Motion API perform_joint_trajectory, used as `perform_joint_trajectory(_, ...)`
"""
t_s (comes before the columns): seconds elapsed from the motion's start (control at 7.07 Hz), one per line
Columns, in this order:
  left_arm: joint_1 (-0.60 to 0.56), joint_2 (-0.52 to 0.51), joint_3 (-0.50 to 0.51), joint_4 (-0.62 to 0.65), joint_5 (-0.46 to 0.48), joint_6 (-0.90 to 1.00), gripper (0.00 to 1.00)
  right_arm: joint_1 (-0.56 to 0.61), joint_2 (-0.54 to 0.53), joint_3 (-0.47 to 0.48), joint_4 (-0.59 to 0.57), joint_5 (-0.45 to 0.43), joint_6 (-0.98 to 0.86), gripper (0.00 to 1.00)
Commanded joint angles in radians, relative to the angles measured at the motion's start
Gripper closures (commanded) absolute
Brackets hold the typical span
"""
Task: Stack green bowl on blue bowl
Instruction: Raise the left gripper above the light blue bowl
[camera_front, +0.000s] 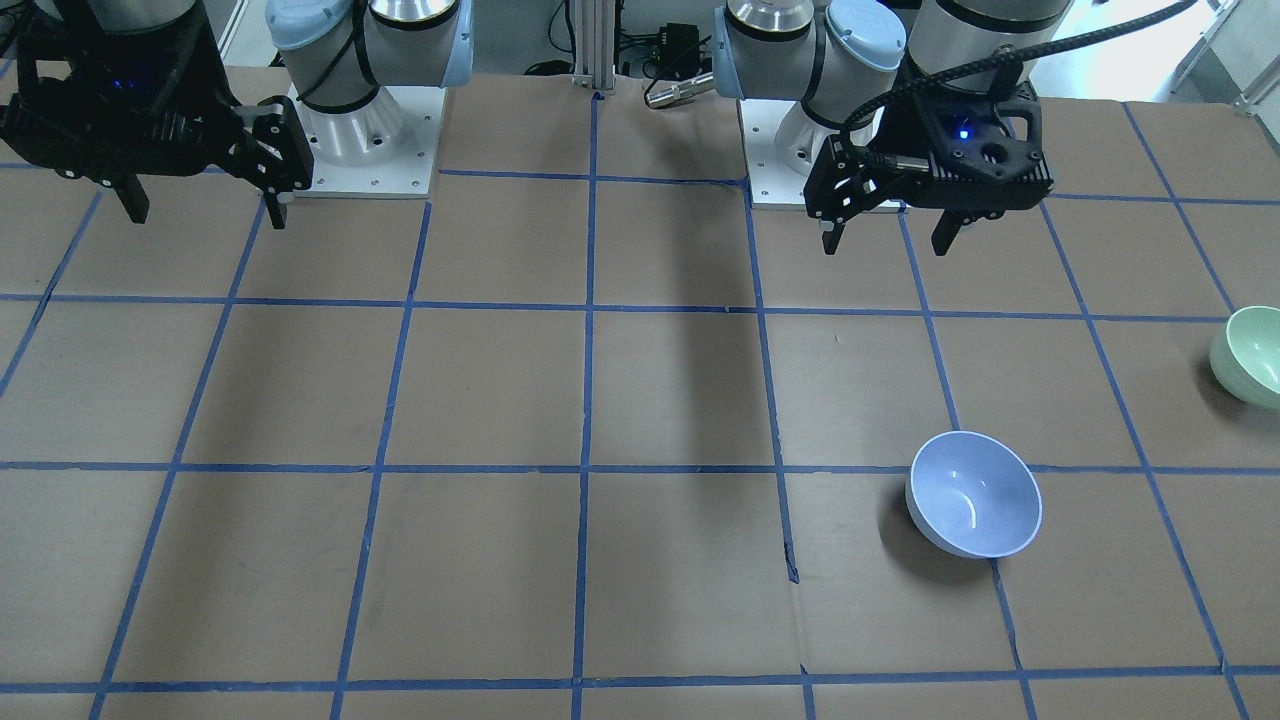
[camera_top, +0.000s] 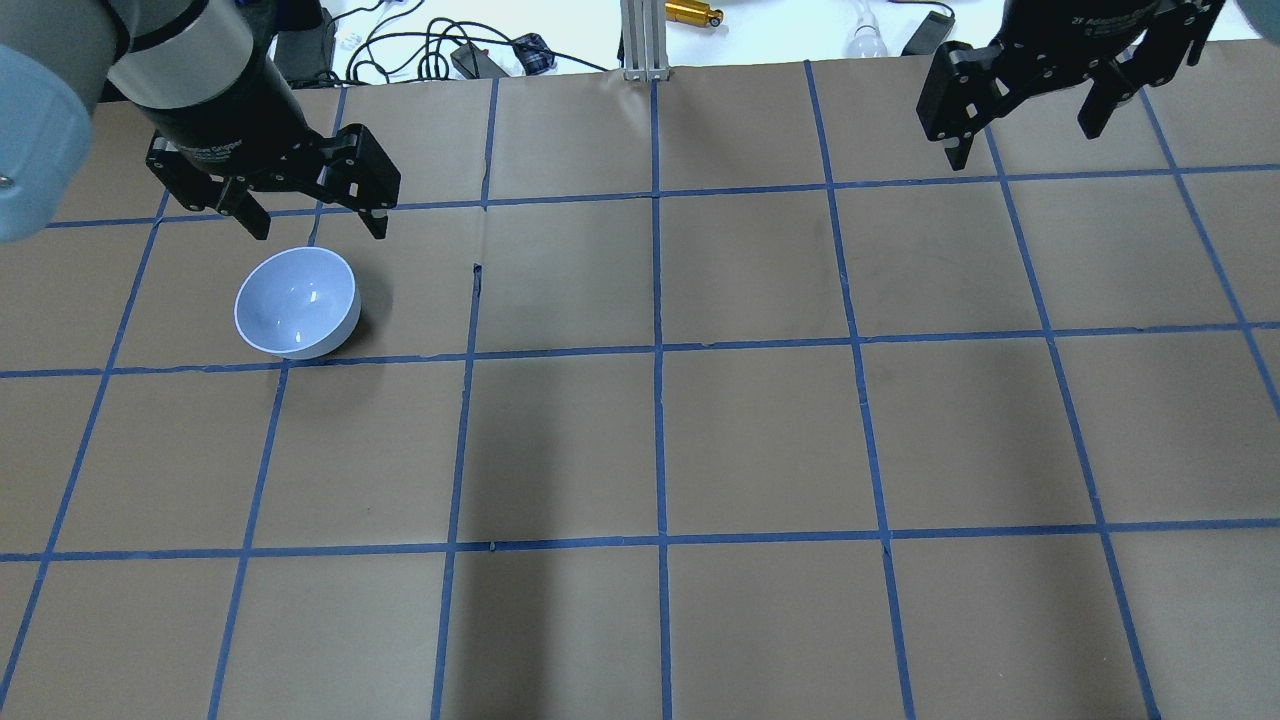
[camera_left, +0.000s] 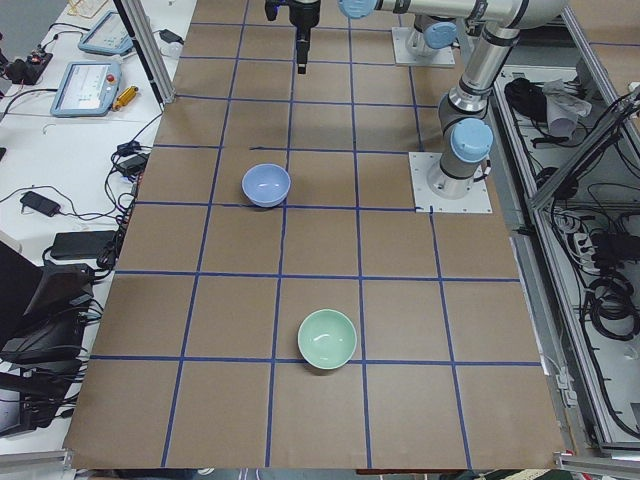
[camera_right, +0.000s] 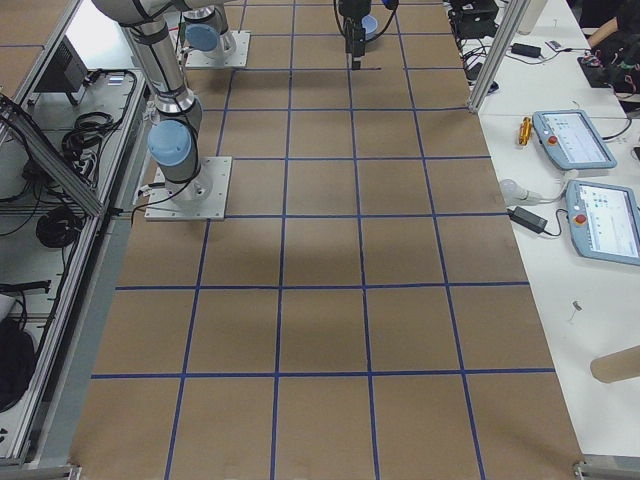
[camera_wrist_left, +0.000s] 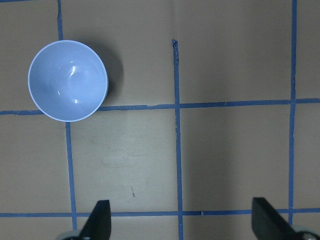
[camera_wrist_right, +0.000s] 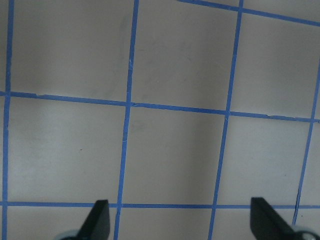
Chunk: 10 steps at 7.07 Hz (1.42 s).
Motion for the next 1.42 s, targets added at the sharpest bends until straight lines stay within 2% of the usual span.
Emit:
perform_joint_trajectory(0.0, 0.002, 0.0, -0.001, -0.002, 0.004, 0.002, 0.0, 0.0, 0.0, 0.0, 0.0, 0.0, 0.0, 0.0)
perform_joint_trajectory(0.85, 0.011, 0.0, -0.014, -0.004, 0.009, 0.019, 0.0, -0.001, 0.0, 0.0, 0.0, 0.0, 0.0, 0.0)
perform_joint_trajectory(1.13, 0.152, 0.002, -0.018, -0.011, 0.015, 0.073, 0.0, 0.0, 0.0, 0.0, 0.0, 0.0, 0.0, 0.0)
perform_joint_trajectory(1.27, 0.204, 0.002, -0.018, -0.011, 0.018, 0.164, 0.0, 0.0, 0.0, 0.0, 0.0, 0.0, 0.0, 0.0)
